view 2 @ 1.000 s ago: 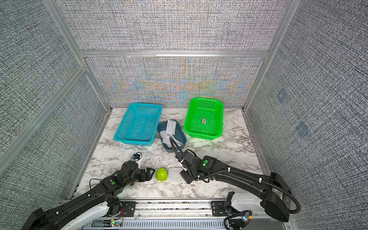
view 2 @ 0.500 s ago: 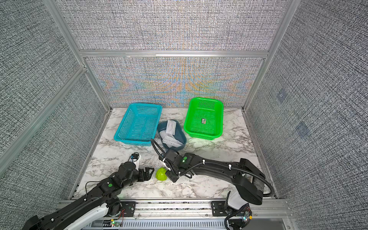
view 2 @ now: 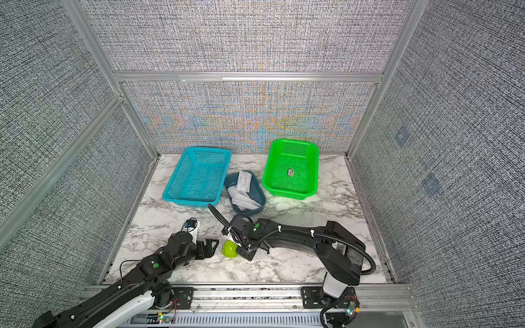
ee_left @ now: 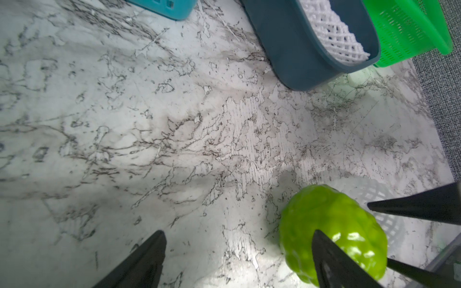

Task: Sleeve custard apples in foam nets
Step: Pick up the foam net from the center of the board.

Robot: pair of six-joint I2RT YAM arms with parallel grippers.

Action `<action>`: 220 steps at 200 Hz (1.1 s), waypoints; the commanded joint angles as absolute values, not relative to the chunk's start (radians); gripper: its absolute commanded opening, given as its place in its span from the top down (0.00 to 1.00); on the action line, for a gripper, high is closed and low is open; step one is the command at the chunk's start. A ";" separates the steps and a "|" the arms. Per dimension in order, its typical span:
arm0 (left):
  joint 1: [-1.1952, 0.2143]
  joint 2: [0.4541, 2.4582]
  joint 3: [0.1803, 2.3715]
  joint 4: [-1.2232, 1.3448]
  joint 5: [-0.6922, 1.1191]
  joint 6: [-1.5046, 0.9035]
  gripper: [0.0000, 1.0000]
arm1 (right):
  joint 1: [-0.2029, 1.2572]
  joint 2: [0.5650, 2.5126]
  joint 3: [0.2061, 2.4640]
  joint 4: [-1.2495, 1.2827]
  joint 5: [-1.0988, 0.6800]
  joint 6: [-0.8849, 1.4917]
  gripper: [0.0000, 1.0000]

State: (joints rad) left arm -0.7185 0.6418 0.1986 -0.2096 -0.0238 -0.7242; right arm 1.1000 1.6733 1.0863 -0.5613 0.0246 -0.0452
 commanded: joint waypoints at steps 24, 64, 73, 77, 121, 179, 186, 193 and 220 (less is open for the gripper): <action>-0.718 0.638 0.199 -0.220 -0.038 -0.724 0.08 | 1.101 1.692 1.094 -0.503 0.049 -0.101 0.85; -0.717 0.649 0.203 -0.203 -0.022 -0.706 0.07 | 1.107 1.622 1.070 -0.506 0.045 -0.087 1.00; -0.718 0.656 0.205 -0.190 -0.006 -0.696 0.07 | 1.106 1.591 1.055 -0.499 0.044 -0.083 1.00; -0.719 0.661 0.205 -0.186 -0.001 -0.692 0.07 | 1.106 1.576 1.049 -0.497 0.043 -0.082 1.00; -0.718 0.687 0.207 -0.140 0.046 -0.669 0.07 | 1.100 1.438 0.933 -0.369 -0.027 -0.074 1.00; -0.718 0.707 0.184 -0.095 0.096 -0.679 0.07 | 1.104 1.485 0.948 -0.271 -0.075 -0.080 1.00; -0.718 0.706 0.181 -0.100 0.092 -0.685 0.07 | 1.105 1.500 0.963 -0.276 -0.072 -0.079 1.00; -0.718 0.704 0.178 -0.104 0.089 -0.689 0.07 | 1.105 1.517 0.978 -0.284 -0.073 -0.080 1.00; -0.718 0.694 0.156 -0.115 0.081 -0.723 0.08 | 1.116 1.557 1.006 -0.298 -0.075 -0.086 1.00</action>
